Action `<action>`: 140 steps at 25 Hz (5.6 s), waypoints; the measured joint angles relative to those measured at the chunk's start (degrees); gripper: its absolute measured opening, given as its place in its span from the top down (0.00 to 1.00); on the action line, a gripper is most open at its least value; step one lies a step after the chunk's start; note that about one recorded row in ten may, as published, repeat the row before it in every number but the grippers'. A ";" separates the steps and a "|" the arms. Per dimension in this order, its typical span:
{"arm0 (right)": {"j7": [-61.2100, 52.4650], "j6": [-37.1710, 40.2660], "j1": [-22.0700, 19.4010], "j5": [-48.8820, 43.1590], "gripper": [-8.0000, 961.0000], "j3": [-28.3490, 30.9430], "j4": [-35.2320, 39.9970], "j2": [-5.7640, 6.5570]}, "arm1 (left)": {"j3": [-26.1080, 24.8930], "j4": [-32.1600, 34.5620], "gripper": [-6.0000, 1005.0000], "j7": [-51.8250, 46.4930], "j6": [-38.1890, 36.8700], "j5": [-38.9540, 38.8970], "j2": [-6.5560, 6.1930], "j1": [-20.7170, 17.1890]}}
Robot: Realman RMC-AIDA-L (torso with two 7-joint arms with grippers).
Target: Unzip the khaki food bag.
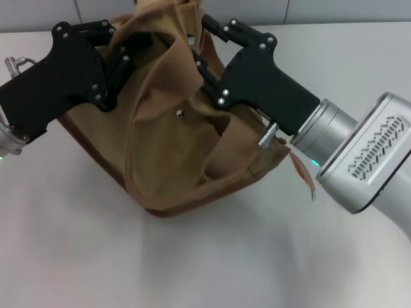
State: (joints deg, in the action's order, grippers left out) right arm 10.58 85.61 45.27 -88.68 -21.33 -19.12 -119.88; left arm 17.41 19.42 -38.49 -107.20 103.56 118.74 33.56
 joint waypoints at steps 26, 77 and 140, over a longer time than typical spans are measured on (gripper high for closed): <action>8.80 -1.05 -2.91 -12.72 0.88 10.07 -3.00 0.00 | -0.07 0.00 0.91 0.00 -0.11 0.02 0.00 -0.25; -16.73 22.81 -30.96 -19.43 0.66 23.18 7.87 0.72 | 3.68 -22.14 0.92 19.43 5.00 -7.34 0.41 -10.13; -60.51 27.82 -22.59 -30.70 0.19 -11.90 42.71 0.31 | 35.58 1.24 0.16 -4.38 -5.14 -5.83 -4.67 -18.82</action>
State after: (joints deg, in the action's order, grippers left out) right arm -49.92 113.43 22.68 -119.38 -33.24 23.59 -119.57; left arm 52.98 20.66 -42.87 -112.33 97.73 114.07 14.73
